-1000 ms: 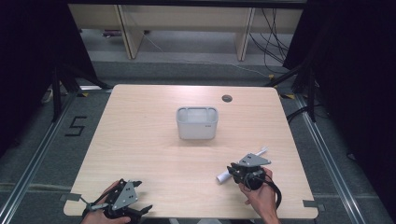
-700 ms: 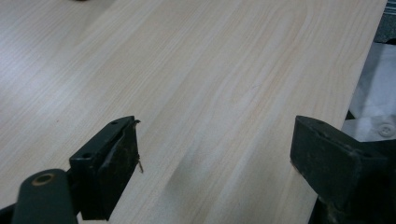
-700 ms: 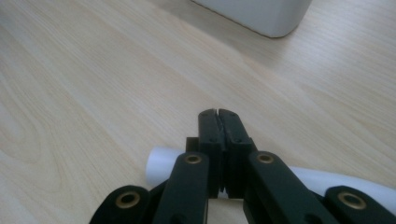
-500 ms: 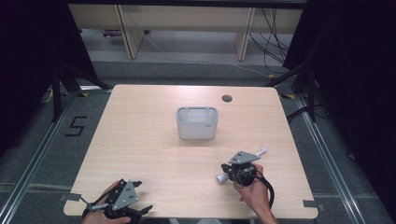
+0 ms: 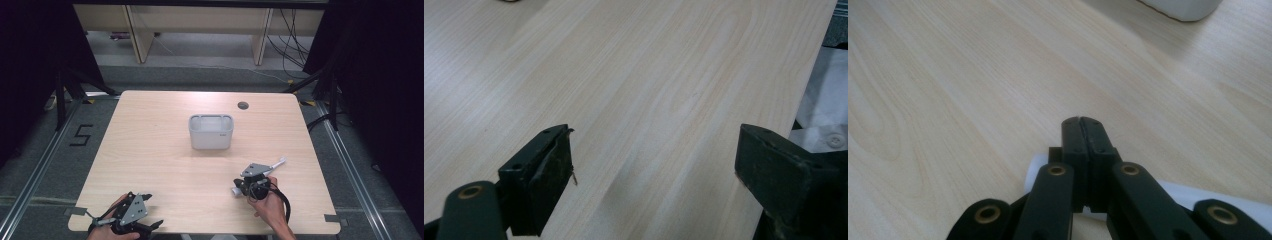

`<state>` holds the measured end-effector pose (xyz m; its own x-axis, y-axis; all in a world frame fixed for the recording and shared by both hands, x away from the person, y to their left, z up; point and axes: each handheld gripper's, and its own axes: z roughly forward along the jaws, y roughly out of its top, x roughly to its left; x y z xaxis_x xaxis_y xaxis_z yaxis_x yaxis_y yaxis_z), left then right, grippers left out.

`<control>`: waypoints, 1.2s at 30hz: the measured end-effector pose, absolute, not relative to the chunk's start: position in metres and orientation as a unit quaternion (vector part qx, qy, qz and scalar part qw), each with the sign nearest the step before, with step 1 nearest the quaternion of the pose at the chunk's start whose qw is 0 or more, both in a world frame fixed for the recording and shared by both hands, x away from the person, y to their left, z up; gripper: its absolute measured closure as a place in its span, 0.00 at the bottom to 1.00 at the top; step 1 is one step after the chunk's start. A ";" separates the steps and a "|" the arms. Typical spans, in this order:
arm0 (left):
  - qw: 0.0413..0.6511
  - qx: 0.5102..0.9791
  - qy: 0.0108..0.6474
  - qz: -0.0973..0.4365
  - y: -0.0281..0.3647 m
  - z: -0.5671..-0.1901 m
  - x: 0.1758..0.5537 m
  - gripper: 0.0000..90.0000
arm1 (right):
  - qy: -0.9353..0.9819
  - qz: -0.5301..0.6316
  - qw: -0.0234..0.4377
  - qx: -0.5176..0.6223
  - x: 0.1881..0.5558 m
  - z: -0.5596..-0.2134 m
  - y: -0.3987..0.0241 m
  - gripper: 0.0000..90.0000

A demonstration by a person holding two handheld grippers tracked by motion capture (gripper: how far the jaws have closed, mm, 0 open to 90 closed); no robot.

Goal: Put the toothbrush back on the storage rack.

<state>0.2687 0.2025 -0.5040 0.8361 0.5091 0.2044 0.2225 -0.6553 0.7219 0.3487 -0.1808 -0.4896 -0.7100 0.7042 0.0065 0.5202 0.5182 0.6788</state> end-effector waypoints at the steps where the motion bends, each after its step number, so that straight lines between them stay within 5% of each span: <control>1: 0.357 0.892 0.204 0.189 0.203 -0.503 0.269 0.16 | 0.858 0.339 0.132 0.363 0.348 -0.490 -0.180 1.00; 36: 0.373 0.883 0.209 0.192 0.203 -0.502 0.268 0.16 | 0.860 0.337 0.118 0.365 0.324 -0.493 -0.213 0.99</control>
<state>0.2675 0.2032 -0.5023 0.8387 0.5125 0.1839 0.2260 -0.6350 0.7387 0.3239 -0.2126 -0.4928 -0.7063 0.7066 0.0434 0.5482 0.5070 0.6651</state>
